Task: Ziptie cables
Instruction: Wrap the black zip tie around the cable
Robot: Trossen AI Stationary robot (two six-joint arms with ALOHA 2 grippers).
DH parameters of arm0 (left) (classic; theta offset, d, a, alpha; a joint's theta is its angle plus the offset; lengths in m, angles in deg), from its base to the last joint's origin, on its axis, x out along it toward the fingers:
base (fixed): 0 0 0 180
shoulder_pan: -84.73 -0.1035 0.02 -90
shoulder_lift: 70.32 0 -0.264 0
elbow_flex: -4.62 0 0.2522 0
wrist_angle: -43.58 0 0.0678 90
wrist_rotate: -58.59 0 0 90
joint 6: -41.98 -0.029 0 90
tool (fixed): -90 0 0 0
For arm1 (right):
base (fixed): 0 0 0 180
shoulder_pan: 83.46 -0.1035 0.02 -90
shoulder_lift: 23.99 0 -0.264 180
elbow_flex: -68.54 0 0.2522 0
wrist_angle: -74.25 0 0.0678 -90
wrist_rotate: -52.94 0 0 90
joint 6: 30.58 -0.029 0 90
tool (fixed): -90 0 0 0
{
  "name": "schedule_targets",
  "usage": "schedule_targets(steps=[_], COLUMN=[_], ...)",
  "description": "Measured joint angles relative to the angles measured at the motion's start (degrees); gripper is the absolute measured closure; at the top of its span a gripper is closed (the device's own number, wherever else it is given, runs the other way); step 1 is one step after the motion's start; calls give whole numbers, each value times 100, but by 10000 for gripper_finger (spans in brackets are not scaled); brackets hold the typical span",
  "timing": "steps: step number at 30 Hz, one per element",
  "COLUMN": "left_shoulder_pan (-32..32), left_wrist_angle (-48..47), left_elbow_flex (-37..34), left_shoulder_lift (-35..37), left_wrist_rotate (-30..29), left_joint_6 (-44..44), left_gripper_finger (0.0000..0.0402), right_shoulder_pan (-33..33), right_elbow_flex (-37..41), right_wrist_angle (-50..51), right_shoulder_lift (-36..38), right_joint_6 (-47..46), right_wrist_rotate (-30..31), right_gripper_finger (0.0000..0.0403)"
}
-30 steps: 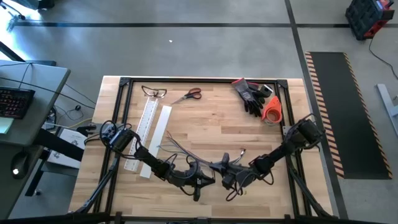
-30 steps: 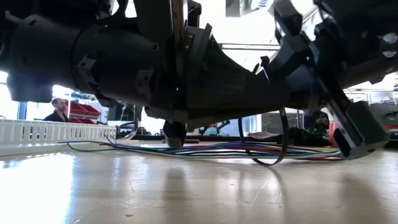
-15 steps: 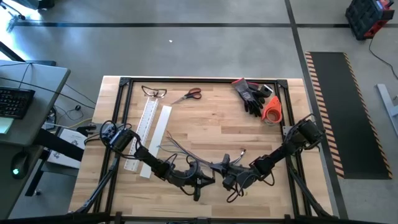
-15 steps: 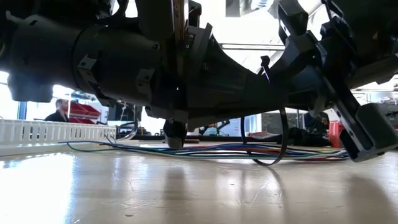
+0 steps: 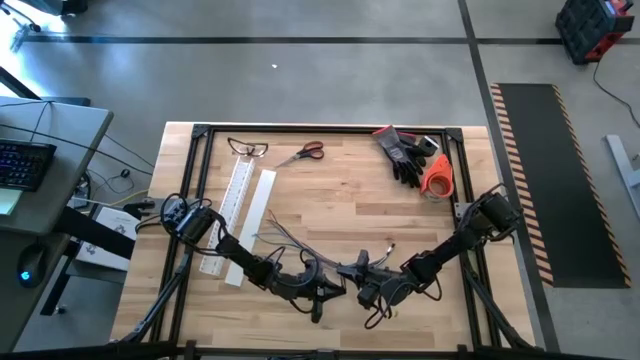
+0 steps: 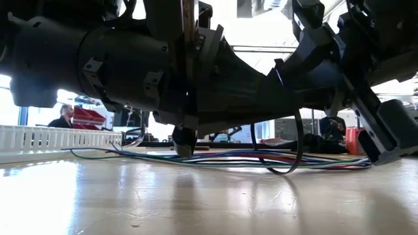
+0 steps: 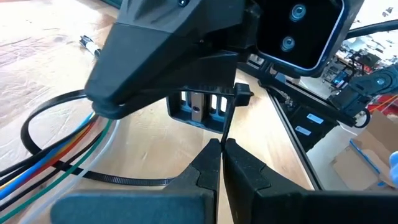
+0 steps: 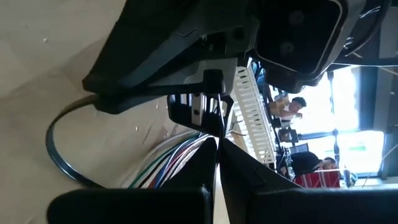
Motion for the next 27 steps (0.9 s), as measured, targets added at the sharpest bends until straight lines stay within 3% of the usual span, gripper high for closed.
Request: schedule_targets(steps=[6,18,27], left_shoulder_pan=[-15,-227,-299], left_wrist_angle=[0,71,1694], left_elbow_flex=[0,1,-476], left_shoulder_lift=[0,2,13], left_wrist_rotate=[13,403,544], left_joint_6=[217,1182,972], left_gripper_finger=[402,402,402], right_shoulder_pan=[-114,-398,-610], right_elbow_flex=[0,0,0], right_wrist_angle=[4,12,-54], right_shoulder_lift=[0,0,1], right_joint_6=[85,654,1014], right_wrist_rotate=[37,735,826], right_gripper_finger=[403,403,403])
